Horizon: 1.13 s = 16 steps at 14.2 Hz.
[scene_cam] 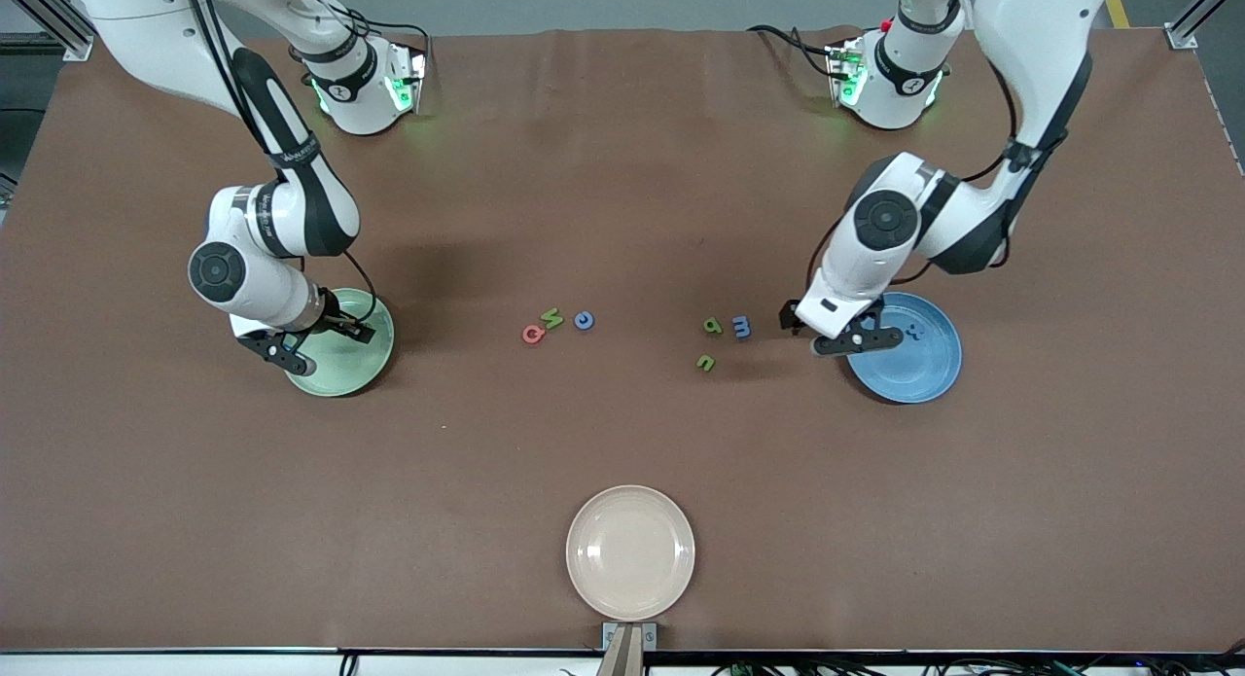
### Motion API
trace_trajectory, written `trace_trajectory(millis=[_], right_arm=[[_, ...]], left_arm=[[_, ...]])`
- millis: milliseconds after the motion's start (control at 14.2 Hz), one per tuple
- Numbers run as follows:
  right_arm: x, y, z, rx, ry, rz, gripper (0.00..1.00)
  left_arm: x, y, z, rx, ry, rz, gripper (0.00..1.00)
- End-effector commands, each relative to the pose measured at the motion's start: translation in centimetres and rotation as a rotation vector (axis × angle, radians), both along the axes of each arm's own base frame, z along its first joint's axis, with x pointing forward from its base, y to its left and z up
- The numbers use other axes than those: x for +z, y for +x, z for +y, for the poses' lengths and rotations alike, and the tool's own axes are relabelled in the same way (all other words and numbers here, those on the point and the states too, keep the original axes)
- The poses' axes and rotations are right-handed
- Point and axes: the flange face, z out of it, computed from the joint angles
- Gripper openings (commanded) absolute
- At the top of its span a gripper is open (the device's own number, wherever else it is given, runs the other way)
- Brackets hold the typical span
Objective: Sort upper and lower case letters into plates
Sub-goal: 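Grasp the blue E and red Q with the left and right grippers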
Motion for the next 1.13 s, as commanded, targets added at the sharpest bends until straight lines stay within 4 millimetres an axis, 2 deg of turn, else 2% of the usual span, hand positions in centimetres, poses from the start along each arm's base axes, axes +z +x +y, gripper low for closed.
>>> trace_trajectory(millis=[0, 212, 353, 565, 706, 847, 989, 1059], right_arm=[[3.4, 1.7, 3.8, -0.06, -0.008, -0.014, 1.0], [4.9, 1.9, 11.8, -0.149, -0.019, -0.068, 1.0], [5.2, 1.5, 16.5, -0.197, -0.017, -0.105, 1.0], [2.9, 0.9, 23.6, -0.284, -0.012, -0.144, 1.0], [1.1, 0.9, 26.7, -0.322, -0.015, -0.152, 0.99], [-0.2, 0.7, 28.7, -0.341, -0.022, -0.149, 0.95], [-1.3, 0.2, 30.3, -0.348, -0.023, -0.153, 0.9], [-1.8, 0.1, 30.4, -0.358, -0.017, -0.161, 0.89]], left_arm=[[-2.0, 0.9, -2.6, 0.142, -0.027, 0.023, 1.0], [-3.5, 0.3, -5.6, 0.109, -0.037, 0.039, 1.0], [-3.7, 0.1, -6.1, 0.116, -0.039, 0.041, 1.0], [-4.4, -0.6, -7.1, 0.102, -0.049, 0.046, 1.0], [-4.7, -0.7, -7.3, 0.102, -0.055, 0.046, 1.0], [-5.2, -0.8, -7.4, 0.108, -0.065, 0.049, 1.0], [-5.7, -1.0, -7.4, 0.106, -0.066, 0.054, 1.0], [-6.2, -1.1, -7.3, 0.106, -0.066, 0.063, 0.95]])
